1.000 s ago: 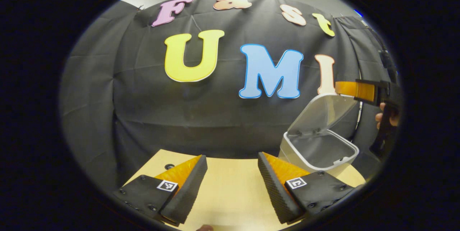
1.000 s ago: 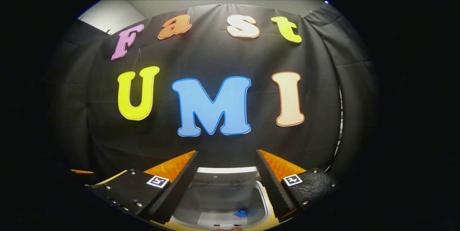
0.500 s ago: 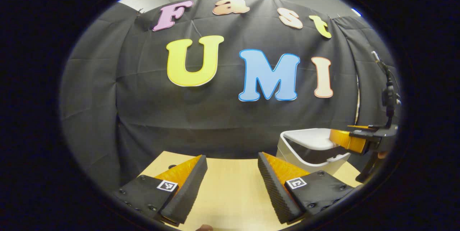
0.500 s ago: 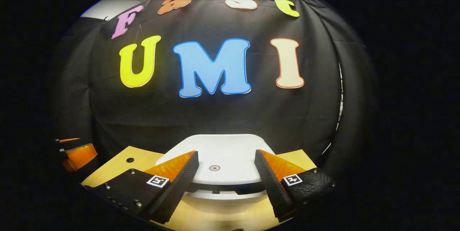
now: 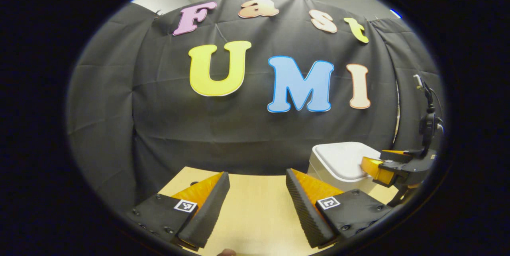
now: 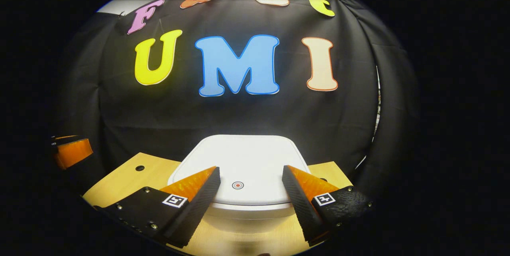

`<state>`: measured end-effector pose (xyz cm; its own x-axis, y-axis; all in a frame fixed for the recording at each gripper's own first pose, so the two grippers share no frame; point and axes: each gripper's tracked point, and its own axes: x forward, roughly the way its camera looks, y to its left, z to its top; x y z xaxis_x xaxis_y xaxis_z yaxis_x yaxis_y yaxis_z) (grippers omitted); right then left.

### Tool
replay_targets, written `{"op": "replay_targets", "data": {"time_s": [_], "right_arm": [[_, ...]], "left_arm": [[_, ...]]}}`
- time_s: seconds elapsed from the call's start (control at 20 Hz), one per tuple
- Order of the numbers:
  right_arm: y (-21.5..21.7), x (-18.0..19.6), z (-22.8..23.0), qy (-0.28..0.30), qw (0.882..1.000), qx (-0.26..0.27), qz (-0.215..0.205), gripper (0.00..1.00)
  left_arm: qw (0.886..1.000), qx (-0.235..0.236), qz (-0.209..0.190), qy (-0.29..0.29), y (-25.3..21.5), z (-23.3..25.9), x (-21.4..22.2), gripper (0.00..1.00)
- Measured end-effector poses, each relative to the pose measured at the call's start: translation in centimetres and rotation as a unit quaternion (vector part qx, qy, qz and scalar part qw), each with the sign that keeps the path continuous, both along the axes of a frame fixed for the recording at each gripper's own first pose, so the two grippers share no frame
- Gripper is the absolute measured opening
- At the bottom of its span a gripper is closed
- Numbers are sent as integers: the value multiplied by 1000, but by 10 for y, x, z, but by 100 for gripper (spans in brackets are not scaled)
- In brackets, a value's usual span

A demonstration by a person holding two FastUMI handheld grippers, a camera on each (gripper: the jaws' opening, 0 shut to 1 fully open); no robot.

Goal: Press the lid of the desktop garbage bin to open it, pick up the crumpled paper on the desktop and throw it into the bin, then pick up the pop can on the desktop and drop it into the bin, and finally close the garbage bin lid.

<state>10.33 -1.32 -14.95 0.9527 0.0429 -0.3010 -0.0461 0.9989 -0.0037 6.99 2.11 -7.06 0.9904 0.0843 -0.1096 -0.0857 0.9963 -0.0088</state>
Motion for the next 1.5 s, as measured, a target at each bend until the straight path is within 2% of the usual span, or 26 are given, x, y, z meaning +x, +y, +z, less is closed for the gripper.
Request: {"op": "replay_targets", "data": {"time_s": [0.1, 0.15, 0.35, 0.45, 0.55, 1.0, 1.25, 1.35, 1.5], "right_arm": [[-1, 0, -1, 4, 1000, 4, 0, 100], [-1, 0, -3, 7, 1000, 8, 0, 100], [0, -1, -5, 10, 1000, 1, -5, 100], [-1, -3, -6, 3, 1000, 1, -16, 100], [0, -5, -11, -1, 1000, 7, -21, 100], [-1, -14, -5, -31, 999, 13, -10, 100], [0, -15, -4, -25, 1000, 15, -1, 99], [-3, -18, 0, -20, 1000, 15, 0, 99], [-4, -30, 28, -46, 999, 21, 0, 99]], "left_arm": [[1000, -1, -1, 2, -3, -1, -1, 94], [1000, -2, -1, 2, -2, 0, -1, 97], [1000, -2, -2, 2, -4, -1, -4, 97], [1000, -1, -2, 3, -4, -1, -4, 94], [1000, -1, -1, 3, -3, -2, -5, 97], [1000, 4, 3, 2, 0, -1, -10, 97], [1000, 7, -3, -5, -10, 7, -12, 97], [1000, 8, -4, -11, -11, 13, -14, 97], [1000, 12, -3, -26, -14, 33, -20, 97]]}}
